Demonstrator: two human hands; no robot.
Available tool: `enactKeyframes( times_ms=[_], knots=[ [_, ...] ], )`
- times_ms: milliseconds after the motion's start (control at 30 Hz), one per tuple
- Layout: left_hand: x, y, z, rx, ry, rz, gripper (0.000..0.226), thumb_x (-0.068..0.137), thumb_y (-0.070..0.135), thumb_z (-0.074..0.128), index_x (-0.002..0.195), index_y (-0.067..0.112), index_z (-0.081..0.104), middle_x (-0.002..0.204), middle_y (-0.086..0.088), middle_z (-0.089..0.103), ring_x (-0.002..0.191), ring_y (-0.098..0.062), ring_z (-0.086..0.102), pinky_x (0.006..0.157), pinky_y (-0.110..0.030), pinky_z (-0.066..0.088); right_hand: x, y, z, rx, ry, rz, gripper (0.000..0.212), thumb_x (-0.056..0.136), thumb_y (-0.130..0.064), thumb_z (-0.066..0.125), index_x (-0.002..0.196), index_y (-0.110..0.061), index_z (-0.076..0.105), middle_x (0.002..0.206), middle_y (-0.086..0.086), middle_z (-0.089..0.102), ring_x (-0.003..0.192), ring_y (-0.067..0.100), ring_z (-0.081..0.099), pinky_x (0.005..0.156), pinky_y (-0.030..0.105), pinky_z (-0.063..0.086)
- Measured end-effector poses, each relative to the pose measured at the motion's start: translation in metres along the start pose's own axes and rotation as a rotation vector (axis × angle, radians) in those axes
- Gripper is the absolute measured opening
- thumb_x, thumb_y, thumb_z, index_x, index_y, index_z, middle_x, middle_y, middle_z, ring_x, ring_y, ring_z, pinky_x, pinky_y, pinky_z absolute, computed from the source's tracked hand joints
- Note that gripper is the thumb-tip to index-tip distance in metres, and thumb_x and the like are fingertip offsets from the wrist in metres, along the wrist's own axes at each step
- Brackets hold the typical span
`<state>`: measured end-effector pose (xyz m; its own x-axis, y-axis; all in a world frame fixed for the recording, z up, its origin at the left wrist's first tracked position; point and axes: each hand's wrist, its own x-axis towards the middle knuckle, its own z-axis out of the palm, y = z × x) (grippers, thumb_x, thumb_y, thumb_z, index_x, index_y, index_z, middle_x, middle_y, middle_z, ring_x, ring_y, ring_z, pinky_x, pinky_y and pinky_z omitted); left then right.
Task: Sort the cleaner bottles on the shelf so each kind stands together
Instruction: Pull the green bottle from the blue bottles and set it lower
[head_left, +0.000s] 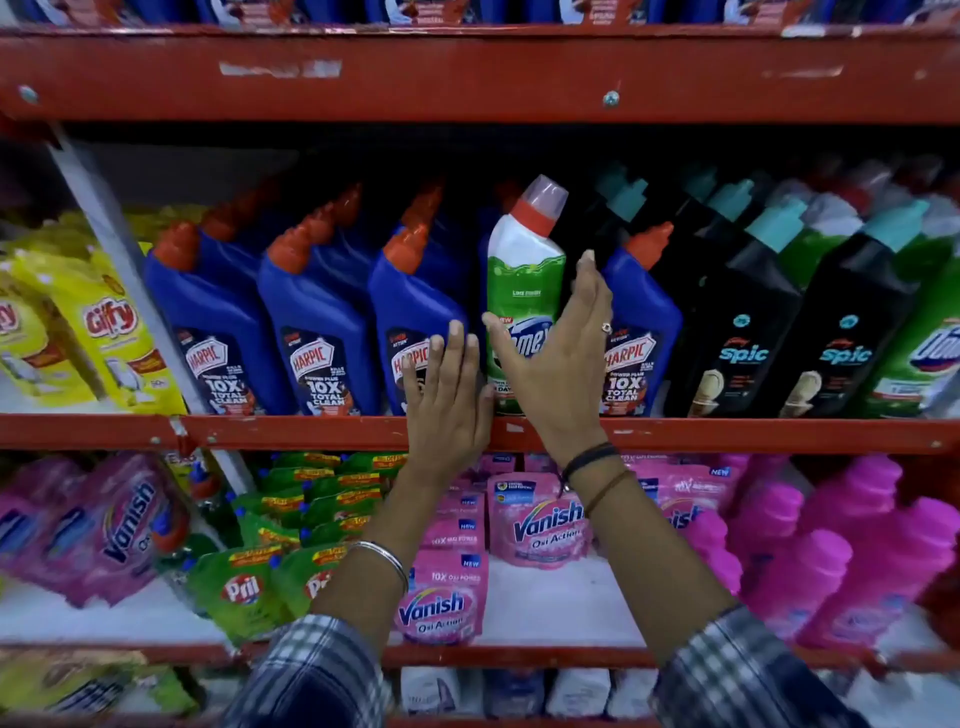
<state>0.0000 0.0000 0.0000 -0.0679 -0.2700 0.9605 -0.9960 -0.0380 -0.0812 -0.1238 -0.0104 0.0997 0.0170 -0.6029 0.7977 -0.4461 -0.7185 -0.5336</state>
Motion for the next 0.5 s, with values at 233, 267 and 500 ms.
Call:
enactKeyframes(
  times_ms=[233, 267, 500],
  knots=[
    [-0.012, -0.008, 0.022, 0.170, 0.074, 0.006, 0.061, 0.103, 0.032, 0.029, 0.155, 0.009, 0.007, 0.164, -0.004, -0.001, 0.151, -0.017, 0.002, 0.121, -0.042, -0.005, 0.024, -0.002, 0.019, -0.067, 0.001, 0.086, 0.096, 0.075, -0.055, 0.073, 0.143, -0.001, 0.031, 0.137, 0.018, 0.049, 0.121, 0.033, 0.051, 0.089, 0.037, 0.048],
    [-0.014, -0.009, 0.026, 0.154, 0.082, 0.011, 0.061, 0.103, 0.032, 0.028, 0.155, 0.009, 0.008, 0.164, -0.004, 0.000, 0.151, -0.017, 0.003, 0.122, -0.042, -0.005, 0.024, -0.002, 0.019, -0.061, 0.018, 0.084, 0.094, 0.074, -0.055, 0.074, 0.141, -0.001, 0.035, 0.134, 0.017, 0.052, 0.120, 0.032, 0.053, 0.088, 0.036, 0.048],
    [-0.014, -0.009, 0.024, 0.173, 0.070, -0.022, 0.059, 0.103, 0.031, 0.025, 0.155, 0.009, 0.007, 0.164, -0.004, -0.001, 0.151, -0.017, 0.004, 0.122, -0.041, -0.006, 0.010, -0.006, -0.003, -0.020, 0.139, 0.159, 0.088, 0.063, -0.059, 0.079, 0.131, -0.011, 0.049, 0.119, 0.006, 0.063, 0.109, 0.023, 0.058, 0.080, 0.032, 0.048]
  ],
)
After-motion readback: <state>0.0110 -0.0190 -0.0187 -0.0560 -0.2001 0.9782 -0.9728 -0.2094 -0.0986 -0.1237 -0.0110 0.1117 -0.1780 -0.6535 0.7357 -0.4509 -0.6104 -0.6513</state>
